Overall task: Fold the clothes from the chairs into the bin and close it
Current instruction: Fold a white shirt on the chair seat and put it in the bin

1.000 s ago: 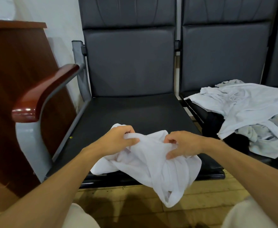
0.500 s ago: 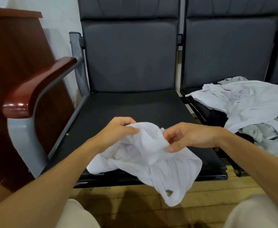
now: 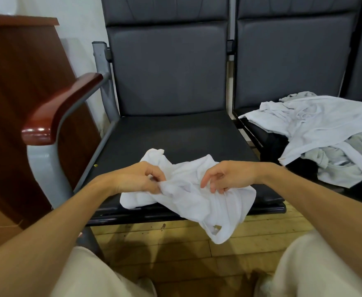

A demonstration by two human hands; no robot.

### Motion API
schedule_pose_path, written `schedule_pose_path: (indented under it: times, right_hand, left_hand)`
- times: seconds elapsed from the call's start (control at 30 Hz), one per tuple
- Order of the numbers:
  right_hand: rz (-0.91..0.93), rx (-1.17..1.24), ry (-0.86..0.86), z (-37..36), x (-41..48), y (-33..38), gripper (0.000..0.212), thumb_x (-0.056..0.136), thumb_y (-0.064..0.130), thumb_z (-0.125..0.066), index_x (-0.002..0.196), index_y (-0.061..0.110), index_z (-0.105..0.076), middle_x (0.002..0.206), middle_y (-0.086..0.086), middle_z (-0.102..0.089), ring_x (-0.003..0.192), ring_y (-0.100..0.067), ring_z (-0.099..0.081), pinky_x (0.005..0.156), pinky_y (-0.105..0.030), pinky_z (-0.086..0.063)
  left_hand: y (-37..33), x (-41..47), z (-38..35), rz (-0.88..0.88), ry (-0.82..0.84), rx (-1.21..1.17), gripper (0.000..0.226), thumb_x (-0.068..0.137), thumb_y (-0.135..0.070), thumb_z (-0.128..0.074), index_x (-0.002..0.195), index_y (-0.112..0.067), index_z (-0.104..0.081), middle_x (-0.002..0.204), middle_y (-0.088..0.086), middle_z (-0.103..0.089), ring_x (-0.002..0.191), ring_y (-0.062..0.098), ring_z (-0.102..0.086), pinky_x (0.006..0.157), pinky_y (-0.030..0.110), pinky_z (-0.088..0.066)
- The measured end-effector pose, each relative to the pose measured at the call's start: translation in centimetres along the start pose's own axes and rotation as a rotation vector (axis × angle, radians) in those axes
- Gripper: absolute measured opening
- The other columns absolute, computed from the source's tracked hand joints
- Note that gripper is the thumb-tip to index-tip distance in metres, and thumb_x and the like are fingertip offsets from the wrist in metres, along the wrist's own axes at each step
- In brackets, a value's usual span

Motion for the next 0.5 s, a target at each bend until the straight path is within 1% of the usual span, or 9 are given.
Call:
schedule_pose_path:
  times: [0.03, 0.1, 0.2, 0.23, 0.3, 0.37, 0.4, 0.47, 0.5]
  right_hand:
    - [-0.006, -0.05, -0.006, -0.2, 0.0, 0.2, 0.03, 0.097, 0.016, -0.053, 0.121, 0.031, -0.062, 0.092, 0.006, -0.06, 0.082, -0.007, -0.056, 0.078, -0.018, -0.048]
    - [-0.03, -0.167, -0.016, -0.5, 0.0, 0.3, 0.034, 0.099, 0.024, -0.049, 0.129, 0.04, -0.054, 0.087, 0.017, -0.051, 0.086, -0.005, -0.052, 0.081, -0.017, -0.041]
    - [-0.068, -0.276, -0.072, 0.0, 0.0, -0.2, 0.032, 0.1, 0.03, -0.047, 0.129, 0.039, -0.055, 0.089, 0.026, -0.041, 0.099, -0.007, -0.044, 0.093, -0.023, -0.034]
    - [-0.079, -0.303, -0.101, 0.4, -0.1, -0.5, 0.03, 0.099, 0.031, -0.049, 0.127, 0.036, -0.058, 0.088, 0.026, -0.04, 0.099, -0.007, -0.043, 0.092, -0.023, -0.034]
    - [-0.106, -0.34, -0.158, 1.1, -0.3, -1.0, 0.023, 0.096, 0.035, -0.054, 0.117, 0.031, -0.063, 0.088, 0.023, -0.043, 0.097, -0.008, -0.046, 0.088, -0.023, -0.034]
    - [-0.121, -0.345, -0.212, 1.7, -0.5, -1.3, 0.017, 0.09, 0.037, -0.063, 0.105, 0.029, -0.066, 0.089, 0.02, -0.045, 0.094, -0.009, -0.049, 0.084, -0.023, -0.038]
    - [-0.12, -0.336, -0.246, 1.9, -0.6, -1.4, 0.014, 0.087, 0.034, -0.068, 0.1, 0.028, -0.067, 0.086, 0.019, -0.046, 0.089, -0.008, -0.049, 0.081, -0.022, -0.039]
    - [-0.127, -0.328, -0.338, 2.7, -0.6, -1.7, 0.009, 0.084, 0.022, -0.072, 0.091, 0.026, -0.067, 0.081, 0.018, -0.045, 0.078, -0.004, -0.047, 0.071, -0.018, -0.038]
    - [-0.144, -0.326, -0.398, 3.3, -0.7, -2.0, 0.011, 0.084, 0.016, -0.071, 0.088, 0.025, -0.067, 0.082, 0.017, -0.048, 0.079, -0.005, -0.049, 0.071, -0.018, -0.04]
  left_hand:
    - [0.1, -0.4, -0.2, 0.014, 0.046, 0.022, 0.019, 0.064, -0.023, -0.061, 0.074, -0.033, -0.075, 0.103, -0.008, -0.066, 0.104, 0.013, -0.058, 0.098, 0.032, -0.044]
    - [0.0, -1.1, -0.6, 0.034, 0.11, 0.06, 0.029, 0.061, -0.016, -0.056, 0.067, -0.037, -0.075, 0.109, -0.016, -0.063, 0.112, 0.007, -0.054, 0.1, 0.025, -0.04]
    - [-0.4, -1.7, -1.0, 0.015, 0.156, 0.11, 0.041, 0.071, 0.001, -0.056, 0.064, -0.035, -0.075, 0.12, -0.018, -0.058, 0.119, 0.003, -0.046, 0.101, 0.019, -0.035]
    - [-0.4, -1.8, -1.2, 0.015, 0.164, 0.125, 0.046, 0.076, 0.007, -0.055, 0.064, -0.033, -0.075, 0.122, -0.019, -0.057, 0.12, 0.002, -0.044, 0.101, 0.017, -0.033]
    - [-0.3, -2.1, -1.4, 0.014, 0.171, 0.147, 0.046, 0.081, 0.008, -0.055, 0.067, -0.03, -0.075, 0.123, -0.019, -0.055, 0.12, 0.002, -0.044, 0.099, 0.014, -0.032]
    - [-0.1, -2.0, -1.3, -0.003, 0.144, 0.147, 0.044, 0.08, 0.007, -0.057, 0.073, -0.033, -0.073, 0.119, -0.018, -0.058, 0.119, 0.003, -0.046, 0.103, 0.02, -0.033]
    - [-0.1, -1.8, -1.1, -0.014, 0.11, 0.131, 0.044, 0.079, 0.007, -0.058, 0.076, -0.035, -0.072, 0.115, -0.018, -0.059, 0.118, 0.003, -0.048, 0.104, 0.023, -0.033]
    - [0.0, -1.4, -0.6, -0.031, 0.039, 0.09, 0.046, 0.078, 0.01, -0.056, 0.087, -0.032, -0.07, 0.109, -0.016, -0.063, 0.112, 0.0, -0.052, 0.102, 0.023, -0.035]
    - [0.0, -1.1, -0.4, -0.039, 0.014, 0.071, 0.047, 0.078, 0.012, -0.055, 0.093, -0.03, -0.07, 0.108, -0.015, -0.064, 0.11, 0.0, -0.054, 0.101, 0.022, -0.036]
Point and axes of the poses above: each hand's wrist, its own x-axis towards the middle knuckle, its own z-axis out of the back of the hand, y = z × x, the point moved 7 cm from there along x, towards the middle knuckle
